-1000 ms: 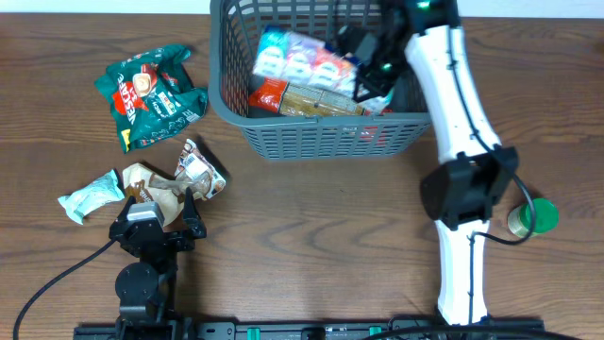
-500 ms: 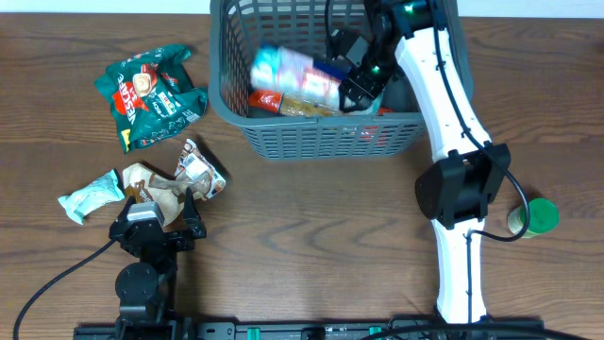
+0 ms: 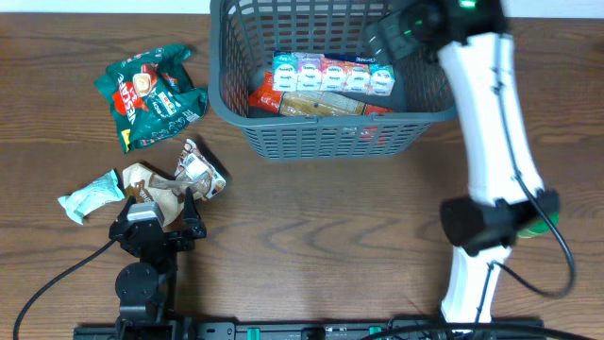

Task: Pack container
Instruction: 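Carry the tissue pack with the right gripper and release it into the basket, then lower the right gripper onto the green-capped Knorr jar and grasp it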

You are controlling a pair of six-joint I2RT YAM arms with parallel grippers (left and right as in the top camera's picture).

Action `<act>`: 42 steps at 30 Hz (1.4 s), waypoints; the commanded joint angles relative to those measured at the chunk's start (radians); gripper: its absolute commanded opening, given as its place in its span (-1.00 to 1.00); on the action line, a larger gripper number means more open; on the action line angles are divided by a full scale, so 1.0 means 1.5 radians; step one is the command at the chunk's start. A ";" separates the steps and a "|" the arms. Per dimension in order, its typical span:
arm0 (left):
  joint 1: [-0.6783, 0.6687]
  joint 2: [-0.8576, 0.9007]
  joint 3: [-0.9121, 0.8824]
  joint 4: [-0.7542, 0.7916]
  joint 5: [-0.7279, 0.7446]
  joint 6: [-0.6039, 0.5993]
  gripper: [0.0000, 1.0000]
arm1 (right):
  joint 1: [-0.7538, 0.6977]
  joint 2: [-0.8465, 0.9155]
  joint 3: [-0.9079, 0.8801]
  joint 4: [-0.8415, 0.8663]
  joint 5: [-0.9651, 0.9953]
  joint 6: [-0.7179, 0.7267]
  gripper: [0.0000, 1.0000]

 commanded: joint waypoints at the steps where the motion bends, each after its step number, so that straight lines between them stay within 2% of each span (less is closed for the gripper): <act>1: 0.002 -0.004 -0.020 -0.009 -0.001 0.006 0.97 | -0.060 -0.093 0.018 -0.050 0.148 0.289 0.99; 4: 0.002 -0.004 -0.020 -0.009 -0.002 0.006 0.97 | -0.127 -0.136 0.018 -0.118 0.149 0.423 0.98; 6: 0.002 -0.004 -0.020 -0.009 -0.002 0.006 0.97 | -0.170 -0.154 0.018 -0.153 0.144 0.470 0.99; 10: 0.002 -0.004 -0.020 -0.009 -0.001 0.006 0.97 | -0.252 -0.175 0.018 -0.200 0.090 0.498 0.99; 16: 0.002 -0.004 -0.020 -0.009 -0.001 0.006 0.97 | -0.340 -0.176 -0.007 -0.219 -0.011 0.477 0.99; 19: 0.002 -0.004 -0.020 -0.009 -0.001 0.006 0.97 | -0.374 -0.176 -0.036 -0.219 -0.031 0.521 0.99; 29: 0.002 -0.004 -0.020 -0.009 -0.001 0.006 0.97 | -0.442 -0.176 -0.248 -0.208 0.021 0.666 0.98; 42: 0.002 -0.004 -0.020 -0.009 -0.001 0.006 0.97 | -0.517 -0.176 -0.583 -0.060 0.027 0.703 0.98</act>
